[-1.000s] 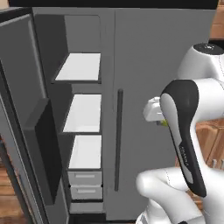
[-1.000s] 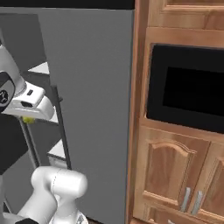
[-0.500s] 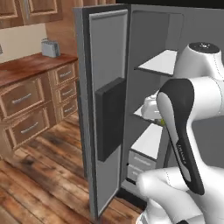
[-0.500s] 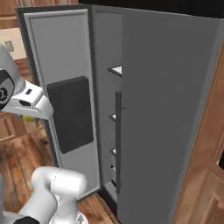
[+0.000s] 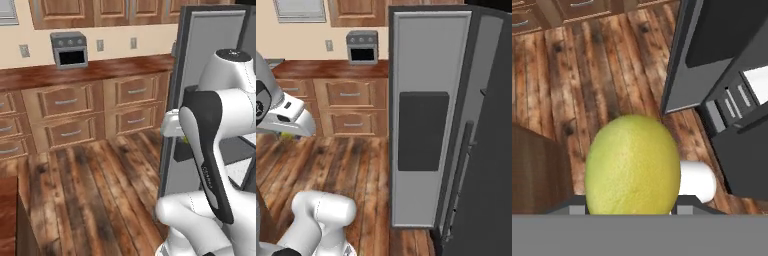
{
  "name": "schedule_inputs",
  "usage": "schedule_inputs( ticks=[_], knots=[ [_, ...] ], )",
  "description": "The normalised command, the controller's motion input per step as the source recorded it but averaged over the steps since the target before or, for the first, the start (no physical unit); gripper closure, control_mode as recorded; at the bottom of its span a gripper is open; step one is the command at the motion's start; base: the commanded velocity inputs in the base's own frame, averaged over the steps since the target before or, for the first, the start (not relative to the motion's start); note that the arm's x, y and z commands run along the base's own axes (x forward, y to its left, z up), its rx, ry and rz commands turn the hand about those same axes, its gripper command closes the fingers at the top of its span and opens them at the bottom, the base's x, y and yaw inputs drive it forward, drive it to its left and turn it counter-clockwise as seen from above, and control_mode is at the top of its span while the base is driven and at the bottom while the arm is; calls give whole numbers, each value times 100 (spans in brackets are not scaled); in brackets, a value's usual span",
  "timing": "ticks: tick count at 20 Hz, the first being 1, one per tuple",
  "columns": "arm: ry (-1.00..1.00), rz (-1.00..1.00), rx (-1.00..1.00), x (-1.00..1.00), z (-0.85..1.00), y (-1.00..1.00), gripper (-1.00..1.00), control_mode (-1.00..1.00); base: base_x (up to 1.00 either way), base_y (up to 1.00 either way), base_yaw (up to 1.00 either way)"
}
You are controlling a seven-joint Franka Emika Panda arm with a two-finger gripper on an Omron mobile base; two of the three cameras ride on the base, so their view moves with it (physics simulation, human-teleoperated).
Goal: Take the lemon and avocado out of the freezer and place them in the tupperware container on the counter. Then put the tupperware containing the vegetables back in the freezer.
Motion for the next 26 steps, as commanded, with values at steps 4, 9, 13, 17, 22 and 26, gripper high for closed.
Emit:
schedule_inputs(
  ticks=[4,9,13,17,22,26],
  knots=[
    [0,0,0,0,0,0,100,100,-3,14,71],
    [0,0,0,0,0,0,100,100,90,19,29],
    [0,0,0,0,0,0,100,100,100,20,16],
    [0,0,0,0,0,0,100,100,100,40,13],
    [0,0,0,0,0,0,100,100,100,87,2],
    [0,0,0,0,0,0,100,100,100,78,0]
  ],
)
